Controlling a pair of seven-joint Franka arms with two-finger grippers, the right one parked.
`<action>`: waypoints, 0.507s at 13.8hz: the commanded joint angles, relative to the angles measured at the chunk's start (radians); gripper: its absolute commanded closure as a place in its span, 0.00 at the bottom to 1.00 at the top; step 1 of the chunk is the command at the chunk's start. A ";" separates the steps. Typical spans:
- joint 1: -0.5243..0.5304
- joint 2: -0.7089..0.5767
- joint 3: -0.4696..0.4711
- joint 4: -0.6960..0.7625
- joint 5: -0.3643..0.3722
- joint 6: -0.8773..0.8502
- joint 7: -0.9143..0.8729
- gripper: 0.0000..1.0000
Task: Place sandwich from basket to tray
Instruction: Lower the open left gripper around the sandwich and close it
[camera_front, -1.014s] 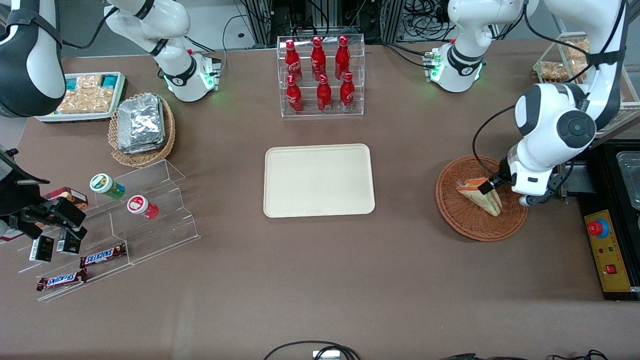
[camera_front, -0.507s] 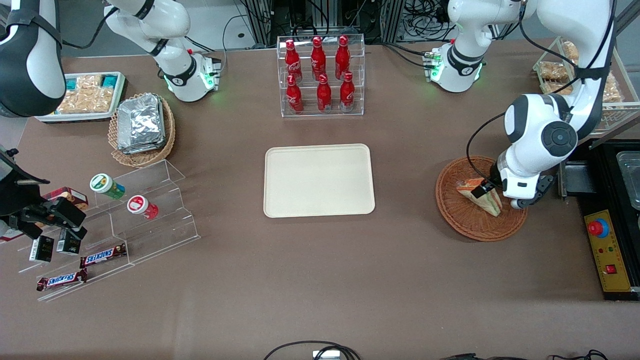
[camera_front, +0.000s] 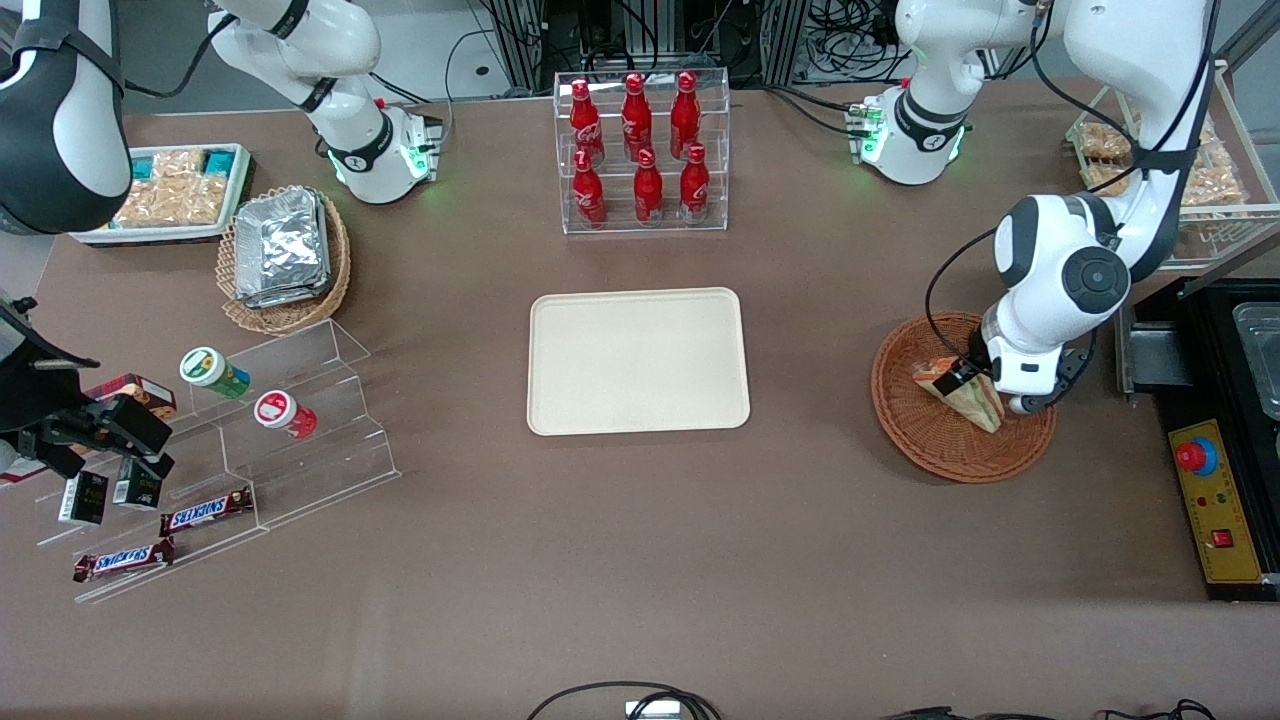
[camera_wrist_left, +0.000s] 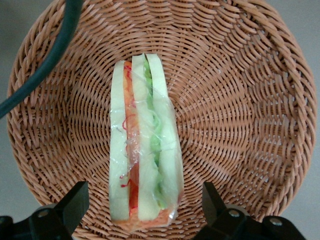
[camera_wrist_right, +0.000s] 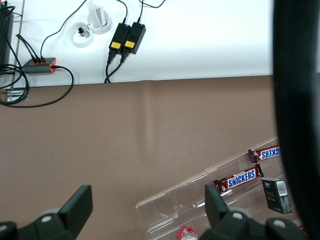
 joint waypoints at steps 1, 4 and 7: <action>0.006 0.005 0.005 -0.005 0.019 0.027 -0.024 0.00; 0.006 0.014 0.022 -0.003 0.019 0.053 -0.022 0.00; 0.006 0.032 0.024 -0.002 0.017 0.065 -0.028 0.00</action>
